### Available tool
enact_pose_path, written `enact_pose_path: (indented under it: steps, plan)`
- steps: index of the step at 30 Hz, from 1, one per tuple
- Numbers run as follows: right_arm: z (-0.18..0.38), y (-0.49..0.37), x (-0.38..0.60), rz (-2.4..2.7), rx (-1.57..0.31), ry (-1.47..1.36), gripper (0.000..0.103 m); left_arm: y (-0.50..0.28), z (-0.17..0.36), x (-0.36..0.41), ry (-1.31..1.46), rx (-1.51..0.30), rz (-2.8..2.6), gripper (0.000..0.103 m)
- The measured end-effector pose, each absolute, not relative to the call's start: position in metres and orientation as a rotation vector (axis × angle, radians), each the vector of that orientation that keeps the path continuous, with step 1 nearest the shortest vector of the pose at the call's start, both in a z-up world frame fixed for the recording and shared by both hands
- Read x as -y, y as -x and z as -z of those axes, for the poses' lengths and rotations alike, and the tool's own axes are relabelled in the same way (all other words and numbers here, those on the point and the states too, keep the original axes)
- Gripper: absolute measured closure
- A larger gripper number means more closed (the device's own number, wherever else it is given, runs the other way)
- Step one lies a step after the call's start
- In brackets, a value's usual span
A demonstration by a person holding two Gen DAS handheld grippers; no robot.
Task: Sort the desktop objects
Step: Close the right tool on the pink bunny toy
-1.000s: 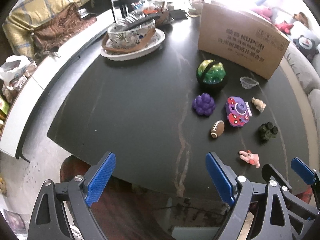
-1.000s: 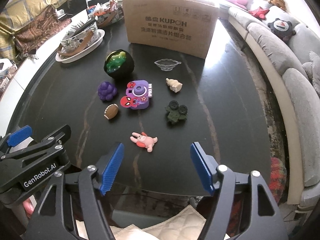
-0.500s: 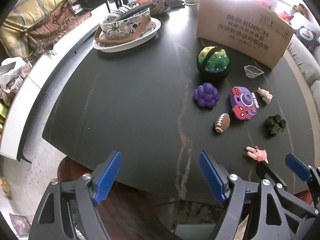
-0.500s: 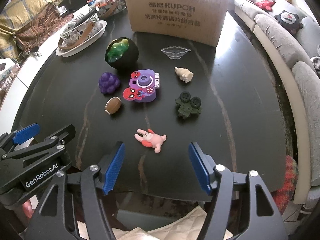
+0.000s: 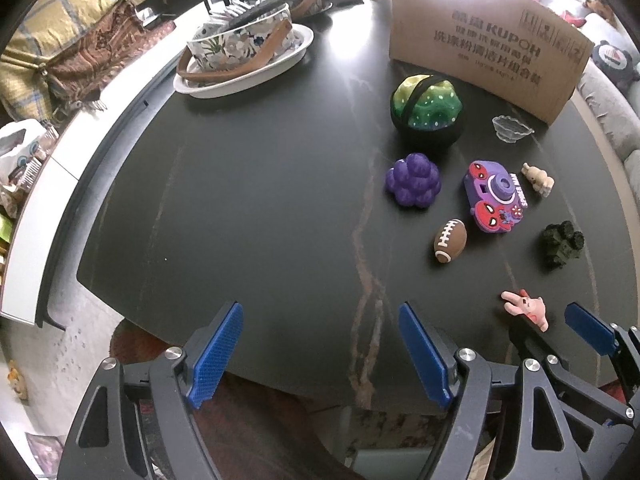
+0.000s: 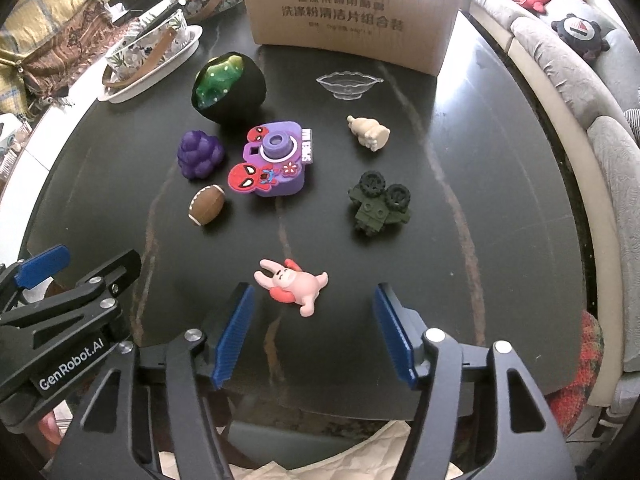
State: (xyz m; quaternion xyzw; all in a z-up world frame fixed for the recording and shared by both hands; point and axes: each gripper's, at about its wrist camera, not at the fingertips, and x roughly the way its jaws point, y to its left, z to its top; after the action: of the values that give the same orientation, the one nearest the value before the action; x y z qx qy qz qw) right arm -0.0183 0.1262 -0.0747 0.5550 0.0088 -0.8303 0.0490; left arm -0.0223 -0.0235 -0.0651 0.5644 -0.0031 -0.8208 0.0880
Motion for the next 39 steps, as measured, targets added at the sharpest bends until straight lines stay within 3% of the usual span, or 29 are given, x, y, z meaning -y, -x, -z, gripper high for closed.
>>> enact_pose_path:
  steps: [11,16,32,39]
  plan:
    - [0.081,0.021,-0.123,2.519,-0.051,-1.699,0.055,0.024,0.067,0.019,-1.700,0.026,2.451,0.027]
    - [0.080,0.018,-0.119,2.507,-0.071,-1.675,0.077,0.023,0.066,0.012,-1.699,0.045,2.473,0.027]
    - [0.060,0.007,-0.136,2.578,-0.005,-1.607,0.082,0.018,0.052,-0.010,-1.724,0.070,2.534,0.026]
    - [0.057,0.003,-0.148,2.566,0.027,-1.599,0.082,0.011,0.030,-0.024,-1.599,0.143,2.582,0.025]
